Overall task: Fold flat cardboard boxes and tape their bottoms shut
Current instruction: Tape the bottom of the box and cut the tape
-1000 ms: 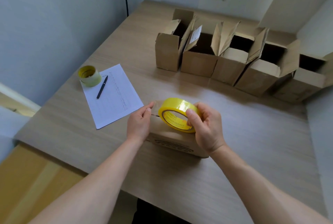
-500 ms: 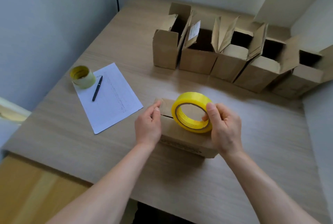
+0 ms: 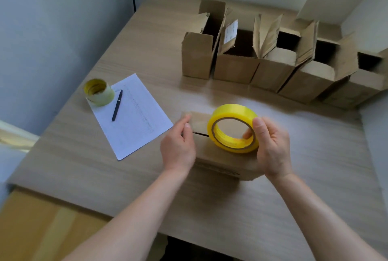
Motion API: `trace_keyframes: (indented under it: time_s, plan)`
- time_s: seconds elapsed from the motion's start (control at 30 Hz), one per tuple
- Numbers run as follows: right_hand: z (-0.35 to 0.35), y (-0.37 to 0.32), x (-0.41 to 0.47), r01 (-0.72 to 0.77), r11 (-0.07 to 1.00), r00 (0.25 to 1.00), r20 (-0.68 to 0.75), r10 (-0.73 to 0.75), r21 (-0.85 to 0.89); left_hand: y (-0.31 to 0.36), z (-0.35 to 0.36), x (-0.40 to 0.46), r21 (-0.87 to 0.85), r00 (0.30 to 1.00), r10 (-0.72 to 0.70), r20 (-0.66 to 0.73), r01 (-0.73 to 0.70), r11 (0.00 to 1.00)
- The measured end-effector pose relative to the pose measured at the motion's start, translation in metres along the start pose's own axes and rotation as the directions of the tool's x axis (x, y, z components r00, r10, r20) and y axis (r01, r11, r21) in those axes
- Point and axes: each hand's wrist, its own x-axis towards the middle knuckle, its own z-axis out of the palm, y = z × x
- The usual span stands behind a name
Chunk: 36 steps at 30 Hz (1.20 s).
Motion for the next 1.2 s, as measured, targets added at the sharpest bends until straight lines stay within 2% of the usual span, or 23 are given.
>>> trace_keyframes:
  time_s: [0.1, 0.17, 0.3, 0.43, 0.6, 0.77, 0.87, 0.97, 1.1, 1.17, 1.2]
  plan:
    - [-0.007, -0.003, -0.001, -0.014, 0.997, 1.000, -0.019, 0.015, 0.070, 0.016, 0.003, 0.000, -0.056, 1.000, -0.023, 0.021, 0.024, 0.998]
    - [-0.002, -0.011, -0.003, -0.007, 0.995, 0.999, -0.037, 0.011, 0.099, 0.027, -0.008, 0.004, -0.035, 0.999, -0.044, 0.024, 0.045, 0.998]
    - [0.022, -0.028, -0.008, -0.025, 0.976, 0.996, -0.077, 0.043, 0.215, 0.042, -0.059, 0.023, 0.109, 1.000, -0.006, 0.005, 0.005, 0.994]
    - [0.034, -0.023, -0.015, -0.143, 0.937, 0.982, -0.073, 0.175, 0.317, 0.048, -0.072, 0.027, 0.257, 0.999, 0.006, 0.032, -0.014, 0.966]
    - [0.015, -0.006, -0.006, -0.187, 0.943, 0.973, -0.084, 0.217, 0.274, 0.043, -0.032, 0.017, 0.202, 1.000, 0.017, 0.026, -0.022, 0.979]
    - [-0.002, -0.002, 0.007, -0.143, 0.984, 0.989, -0.028, 0.147, 0.107, 0.029, -0.005, 0.014, 0.123, 0.995, -0.063, 0.081, 0.053, 0.991]
    - [-0.002, -0.005, 0.007, -0.137, 0.990, 0.991, 0.008, 0.137, 0.036, 0.014, 0.000, 0.008, 0.023, 0.993, -0.097, 0.062, 0.096, 0.995]
    - [0.001, -0.007, 0.002, -0.119, 0.993, 0.991, 0.056, 0.118, 0.017, 0.004, -0.003, 0.006, -0.041, 0.993, -0.092, 0.071, 0.095, 0.995]
    - [-0.003, -0.005, -0.008, -0.097, 0.994, 0.986, 0.142, 0.089, 0.052, -0.003, -0.004, 0.001, -0.038, 0.997, -0.062, 0.049, 0.064, 0.997]
    - [-0.007, -0.002, -0.013, -0.075, 0.995, 0.992, 0.109, 0.067, 0.068, -0.002, -0.003, 0.001, -0.027, 0.997, -0.064, 0.036, 0.065, 0.998]
    - [-0.008, 0.002, -0.015, -0.073, 0.995, 0.996, 0.049, 0.070, 0.067, -0.002, -0.002, 0.001, -0.023, 0.997, -0.068, 0.032, 0.069, 0.997]
